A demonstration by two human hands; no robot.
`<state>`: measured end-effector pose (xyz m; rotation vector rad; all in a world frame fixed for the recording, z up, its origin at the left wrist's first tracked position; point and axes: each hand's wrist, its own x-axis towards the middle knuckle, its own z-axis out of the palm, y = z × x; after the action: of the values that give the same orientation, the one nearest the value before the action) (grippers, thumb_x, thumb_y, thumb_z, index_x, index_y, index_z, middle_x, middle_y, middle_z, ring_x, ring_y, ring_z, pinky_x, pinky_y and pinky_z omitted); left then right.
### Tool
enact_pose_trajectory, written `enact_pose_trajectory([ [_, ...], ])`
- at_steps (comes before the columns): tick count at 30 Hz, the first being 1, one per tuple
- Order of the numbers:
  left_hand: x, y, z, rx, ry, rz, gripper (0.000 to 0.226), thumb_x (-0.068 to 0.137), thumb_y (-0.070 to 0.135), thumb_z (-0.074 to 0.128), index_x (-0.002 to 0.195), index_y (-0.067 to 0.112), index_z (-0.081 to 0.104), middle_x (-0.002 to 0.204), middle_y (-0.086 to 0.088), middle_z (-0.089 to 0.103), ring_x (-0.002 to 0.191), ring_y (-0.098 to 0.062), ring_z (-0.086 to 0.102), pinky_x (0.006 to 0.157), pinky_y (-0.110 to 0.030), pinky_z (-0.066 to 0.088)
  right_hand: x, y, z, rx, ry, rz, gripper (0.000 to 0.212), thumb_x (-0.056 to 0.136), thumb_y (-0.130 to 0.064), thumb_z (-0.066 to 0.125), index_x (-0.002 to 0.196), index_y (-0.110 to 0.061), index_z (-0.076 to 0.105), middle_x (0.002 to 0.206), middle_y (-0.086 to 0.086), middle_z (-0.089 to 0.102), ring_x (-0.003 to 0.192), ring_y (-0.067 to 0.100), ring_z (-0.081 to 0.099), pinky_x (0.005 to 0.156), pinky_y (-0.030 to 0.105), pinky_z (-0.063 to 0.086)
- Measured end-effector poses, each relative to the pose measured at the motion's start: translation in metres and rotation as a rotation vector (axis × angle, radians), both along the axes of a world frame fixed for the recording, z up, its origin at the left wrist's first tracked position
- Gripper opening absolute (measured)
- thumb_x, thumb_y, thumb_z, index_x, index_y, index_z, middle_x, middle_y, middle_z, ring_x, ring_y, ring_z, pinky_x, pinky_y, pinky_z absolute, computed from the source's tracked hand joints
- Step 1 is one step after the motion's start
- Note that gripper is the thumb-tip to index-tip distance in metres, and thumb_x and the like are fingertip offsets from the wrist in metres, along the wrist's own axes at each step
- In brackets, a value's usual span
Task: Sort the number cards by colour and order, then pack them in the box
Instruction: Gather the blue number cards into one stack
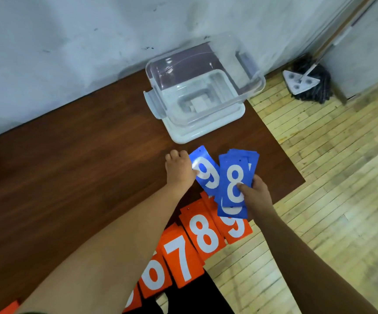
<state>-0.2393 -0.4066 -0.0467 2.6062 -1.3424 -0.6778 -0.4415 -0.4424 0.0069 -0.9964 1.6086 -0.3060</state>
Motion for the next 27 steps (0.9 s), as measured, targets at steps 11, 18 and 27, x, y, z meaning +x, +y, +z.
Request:
enact_pose_trajectory([
  [11, 0.079, 0.075, 0.048, -0.243, 0.611, 0.395, 0.035, 0.093, 0.006, 0.054, 0.124, 0.012, 0.04, 0.109, -0.005, 0.059, 0.096, -0.022, 0.058, 0.079, -0.033, 0.046, 0.032, 0.021, 0.018, 0.036, -0.125, 0.207, 0.032, 0.09, -0.024, 0.068, 0.119, -0.02, 0.056, 0.109, -0.003, 0.071, 0.092, 0.017, 0.071, 0.073, 0.035, 0.061],
  [18, 0.132, 0.167, 0.082, -0.393, 0.714, 0.611, 0.032, 0.093, -0.002, 0.055, 0.114, 0.021, 0.045, 0.098, 0.006, 0.06, 0.086, -0.007, 0.059, 0.069, -0.018, 0.049, 0.102, 0.054, 0.033, 0.087, -0.159, 0.426, 0.027, 0.092, -0.022, 0.066, 0.116, -0.021, 0.056, 0.109, -0.002, 0.07, 0.095, 0.018, 0.07, 0.078, 0.039, 0.06],
  [27, 0.16, 0.253, 0.107, -0.479, 0.821, 0.554, 0.032, 0.091, -0.001, 0.062, 0.109, 0.023, 0.051, 0.102, 0.0, 0.067, 0.084, -0.005, 0.062, 0.071, -0.023, 0.051, 0.187, 0.104, 0.064, 0.012, -0.263, 0.725, 0.021, 0.096, -0.017, 0.059, 0.114, -0.027, 0.056, 0.107, -0.005, 0.07, 0.094, 0.012, 0.07, 0.074, 0.028, 0.058],
])
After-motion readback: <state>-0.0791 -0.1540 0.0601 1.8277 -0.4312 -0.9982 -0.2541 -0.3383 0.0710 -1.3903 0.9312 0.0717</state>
